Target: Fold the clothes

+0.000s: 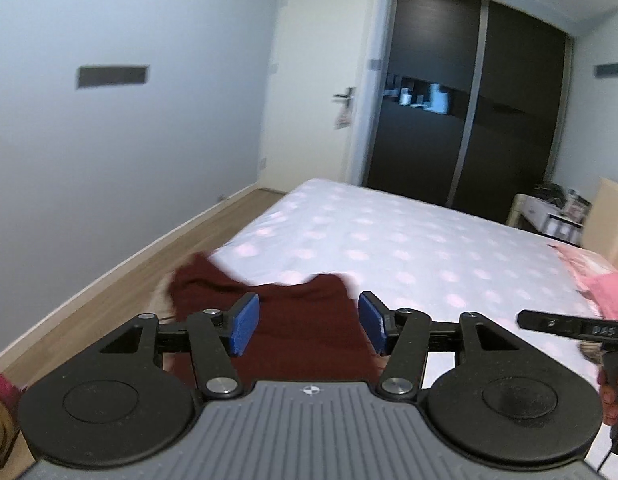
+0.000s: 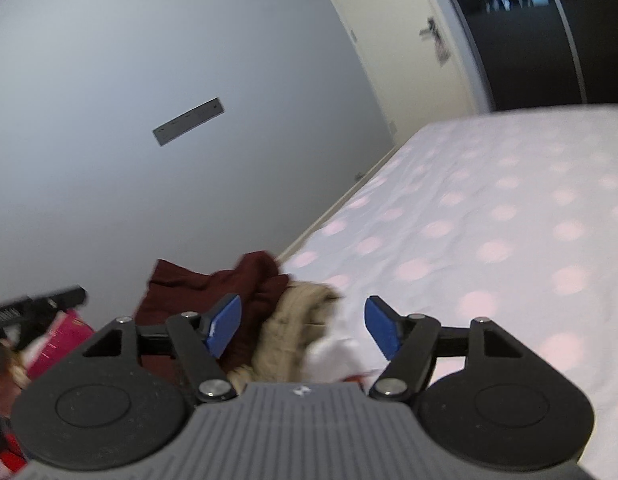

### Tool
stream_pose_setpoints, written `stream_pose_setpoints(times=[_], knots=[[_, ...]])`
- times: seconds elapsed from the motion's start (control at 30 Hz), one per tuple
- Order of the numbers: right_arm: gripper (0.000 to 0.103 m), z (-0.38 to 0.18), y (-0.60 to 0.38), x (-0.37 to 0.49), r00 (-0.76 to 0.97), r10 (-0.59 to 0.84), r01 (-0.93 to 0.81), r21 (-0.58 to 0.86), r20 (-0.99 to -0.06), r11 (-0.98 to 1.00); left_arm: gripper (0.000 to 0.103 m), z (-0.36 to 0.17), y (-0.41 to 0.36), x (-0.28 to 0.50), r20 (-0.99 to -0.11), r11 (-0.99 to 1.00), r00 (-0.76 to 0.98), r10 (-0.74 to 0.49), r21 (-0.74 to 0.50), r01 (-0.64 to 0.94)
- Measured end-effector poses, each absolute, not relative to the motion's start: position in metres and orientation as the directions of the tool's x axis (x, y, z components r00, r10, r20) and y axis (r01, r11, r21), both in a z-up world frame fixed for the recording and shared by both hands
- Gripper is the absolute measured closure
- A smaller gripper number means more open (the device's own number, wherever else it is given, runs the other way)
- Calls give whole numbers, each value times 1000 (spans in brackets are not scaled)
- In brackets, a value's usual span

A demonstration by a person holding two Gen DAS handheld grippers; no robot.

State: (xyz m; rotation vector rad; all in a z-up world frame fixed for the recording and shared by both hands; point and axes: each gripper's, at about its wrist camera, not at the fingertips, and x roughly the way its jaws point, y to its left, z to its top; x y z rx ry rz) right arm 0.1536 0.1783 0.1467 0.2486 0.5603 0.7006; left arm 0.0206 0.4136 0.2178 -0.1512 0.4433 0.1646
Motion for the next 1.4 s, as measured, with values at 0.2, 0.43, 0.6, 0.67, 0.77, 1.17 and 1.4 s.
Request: stream_pose_setpoints(times=[0.2, 0.43, 0.6, 0.67, 0.77, 1.17, 1.4], knots=[[27, 174, 88, 121, 720, 568, -483, 301, -399, 822, 43, 251, 304, 32, -405, 998, 914, 4, -55, -29], [19, 196, -33, 74, 823, 437, -370, 240, -363, 897, 38, 262, 170, 52, -382, 988, 912, -148, -14, 154], [17, 189, -111, 38, 874, 343, -279, 223, -344, 934, 33, 248, 82, 49, -369, 963, 896, -248, 5, 268], [17, 182, -137, 26, 886, 304, -244, 206, -351, 948, 29, 238, 52, 47, -361, 953, 889, -282, -2, 301], [15, 167, -169, 8, 897, 246, -196, 168, -368, 966, 29, 216, 18, 41, -371, 940, 871, -321, -13, 341], [13, 65, -202, -50, 903, 106, -60, 121, -417, 991, 29, 83, -10, -8, -465, 968, 850, -247, -85, 235], [11, 2, -178, -69, 913, 65, -61, 23, -402, 998, 24, 27, -16, -22, -513, 982, 838, -185, -70, 174]])
